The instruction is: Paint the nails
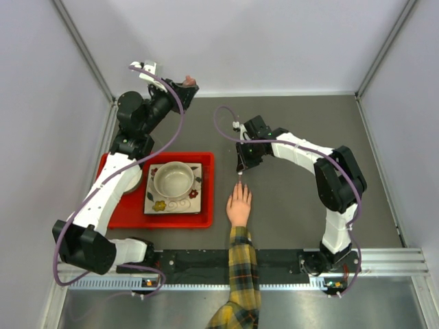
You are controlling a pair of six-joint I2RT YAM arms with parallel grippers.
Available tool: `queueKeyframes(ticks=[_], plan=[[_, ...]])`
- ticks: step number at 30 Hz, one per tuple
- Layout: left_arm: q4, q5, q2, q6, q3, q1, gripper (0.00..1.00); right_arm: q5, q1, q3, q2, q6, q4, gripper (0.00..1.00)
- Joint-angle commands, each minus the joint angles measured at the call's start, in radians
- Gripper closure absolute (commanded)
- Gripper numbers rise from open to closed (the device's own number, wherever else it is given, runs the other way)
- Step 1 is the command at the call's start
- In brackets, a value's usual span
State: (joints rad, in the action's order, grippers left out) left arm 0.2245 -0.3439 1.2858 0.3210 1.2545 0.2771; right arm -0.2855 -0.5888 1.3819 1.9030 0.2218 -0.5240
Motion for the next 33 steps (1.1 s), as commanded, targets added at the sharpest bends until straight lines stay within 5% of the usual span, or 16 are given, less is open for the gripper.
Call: queueKeyframes(ticks=[1,33], plan=[[0.053,-0.009,-0.014,0.015,0.003,-0.006,1.0,-0.003,-0.013,0.009,0.008,0.005,0.004,1.0],[0.058,-0.009,-0.016,0.024,-0.004,-0.006,1.0,-0.021,-0.02,0.013,0.024,-0.001,-0.005,1.0]])
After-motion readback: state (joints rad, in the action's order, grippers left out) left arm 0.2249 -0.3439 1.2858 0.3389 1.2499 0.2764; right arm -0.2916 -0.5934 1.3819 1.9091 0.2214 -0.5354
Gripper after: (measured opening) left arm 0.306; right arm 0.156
